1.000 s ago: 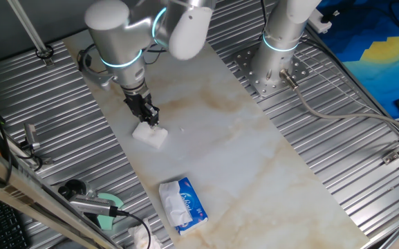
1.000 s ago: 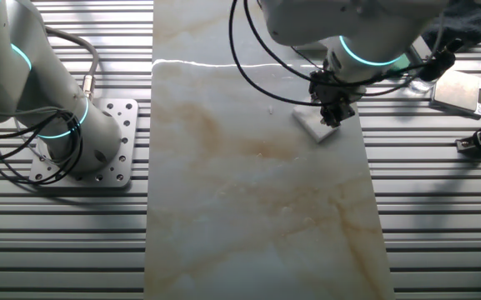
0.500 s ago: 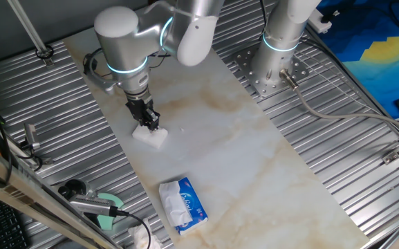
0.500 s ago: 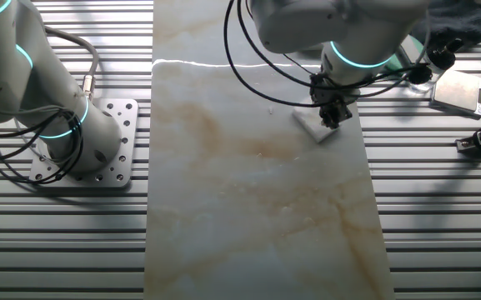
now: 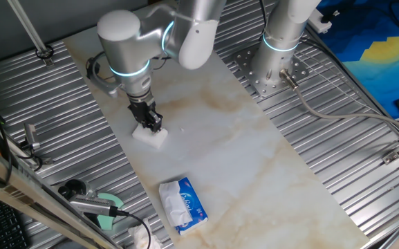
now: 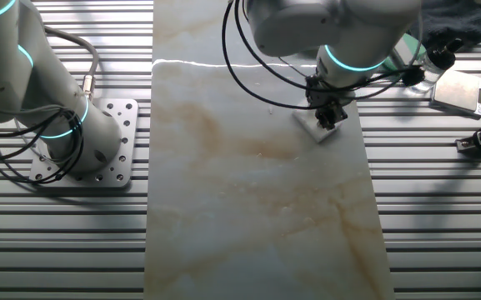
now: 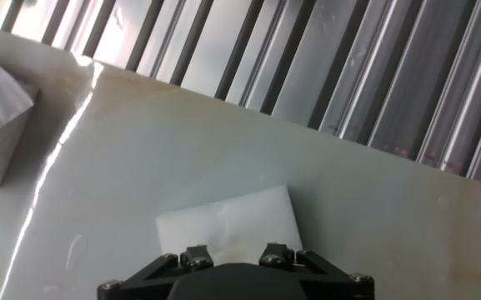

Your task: Clean the tabletop with a sponge

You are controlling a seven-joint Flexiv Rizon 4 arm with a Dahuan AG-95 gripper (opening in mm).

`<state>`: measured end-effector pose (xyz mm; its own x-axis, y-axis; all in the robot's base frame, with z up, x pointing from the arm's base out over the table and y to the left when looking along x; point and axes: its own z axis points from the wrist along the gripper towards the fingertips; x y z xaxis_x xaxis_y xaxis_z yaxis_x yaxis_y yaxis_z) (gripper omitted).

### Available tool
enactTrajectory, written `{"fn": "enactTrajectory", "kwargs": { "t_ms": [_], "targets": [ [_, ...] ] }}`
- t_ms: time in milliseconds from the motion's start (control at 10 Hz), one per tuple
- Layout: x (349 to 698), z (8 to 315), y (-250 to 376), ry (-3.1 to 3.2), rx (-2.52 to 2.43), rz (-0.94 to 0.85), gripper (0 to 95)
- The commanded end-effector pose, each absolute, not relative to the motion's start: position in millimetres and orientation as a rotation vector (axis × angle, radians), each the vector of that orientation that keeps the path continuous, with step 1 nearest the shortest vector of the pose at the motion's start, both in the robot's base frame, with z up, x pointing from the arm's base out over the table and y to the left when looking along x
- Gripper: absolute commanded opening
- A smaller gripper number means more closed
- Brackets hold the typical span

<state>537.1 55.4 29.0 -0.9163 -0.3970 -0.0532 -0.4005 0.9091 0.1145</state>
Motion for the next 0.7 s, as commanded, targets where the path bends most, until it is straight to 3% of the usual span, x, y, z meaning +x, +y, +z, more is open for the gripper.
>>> {"fn": "enactTrajectory", "kwargs": {
  "t_ms": [100, 700],
  "targets": [
    [537.6, 27.9, 56.4, 3.045, -0.639, 0.196, 38.0],
    [538.6, 28.1, 56.6, 3.032, -0.647, 0.185, 38.0]
  ]
}}
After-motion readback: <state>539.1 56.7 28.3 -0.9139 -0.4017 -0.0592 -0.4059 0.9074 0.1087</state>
